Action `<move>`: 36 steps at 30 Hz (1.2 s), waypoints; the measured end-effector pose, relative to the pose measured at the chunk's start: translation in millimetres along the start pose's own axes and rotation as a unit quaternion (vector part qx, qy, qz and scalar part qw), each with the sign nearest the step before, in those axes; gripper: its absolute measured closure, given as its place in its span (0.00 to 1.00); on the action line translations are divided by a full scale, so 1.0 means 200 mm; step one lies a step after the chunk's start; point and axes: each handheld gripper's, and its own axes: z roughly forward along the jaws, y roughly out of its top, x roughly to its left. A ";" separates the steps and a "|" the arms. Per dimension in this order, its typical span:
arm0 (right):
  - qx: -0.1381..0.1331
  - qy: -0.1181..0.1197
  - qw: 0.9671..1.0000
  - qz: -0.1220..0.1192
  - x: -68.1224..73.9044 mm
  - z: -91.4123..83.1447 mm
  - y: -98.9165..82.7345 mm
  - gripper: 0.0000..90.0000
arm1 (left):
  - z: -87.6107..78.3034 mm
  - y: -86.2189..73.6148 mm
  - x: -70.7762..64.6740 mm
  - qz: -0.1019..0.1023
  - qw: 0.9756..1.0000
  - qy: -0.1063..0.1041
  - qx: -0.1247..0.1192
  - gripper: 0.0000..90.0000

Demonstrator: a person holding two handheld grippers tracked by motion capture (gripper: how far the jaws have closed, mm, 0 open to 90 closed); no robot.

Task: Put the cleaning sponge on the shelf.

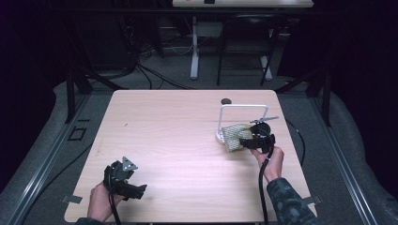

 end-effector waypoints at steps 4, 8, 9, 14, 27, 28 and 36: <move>-0.001 -0.006 1.000 0.008 0.00 0.03 0.01 0.56 | 0.00 0.00 0.00 -0.001 1.000 0.000 -0.001 0.02; -0.001 -0.010 1.000 0.014 -0.01 0.04 0.01 0.57 | 0.00 0.00 0.00 0.000 1.000 0.000 -0.001 0.02; -0.005 -0.011 1.000 0.014 -0.01 0.05 0.01 0.57 | 0.00 0.00 0.00 0.000 1.000 0.001 -0.001 0.02; -0.009 -0.006 0.999 0.037 -0.02 0.07 0.03 0.57 | 0.00 0.00 0.00 0.001 1.000 0.000 0.001 0.02; -0.016 -0.035 0.998 0.045 0.01 0.13 0.04 0.56 | 0.00 0.00 0.00 0.003 1.000 -0.001 0.001 0.02; -0.016 -0.037 0.998 0.044 0.01 0.13 0.04 0.56 | 0.00 0.00 0.00 0.003 1.000 0.000 0.000 0.02; -0.016 -0.046 0.997 0.056 0.03 0.19 0.05 0.54 | 0.00 0.00 0.00 0.003 1.000 0.000 -0.001 0.02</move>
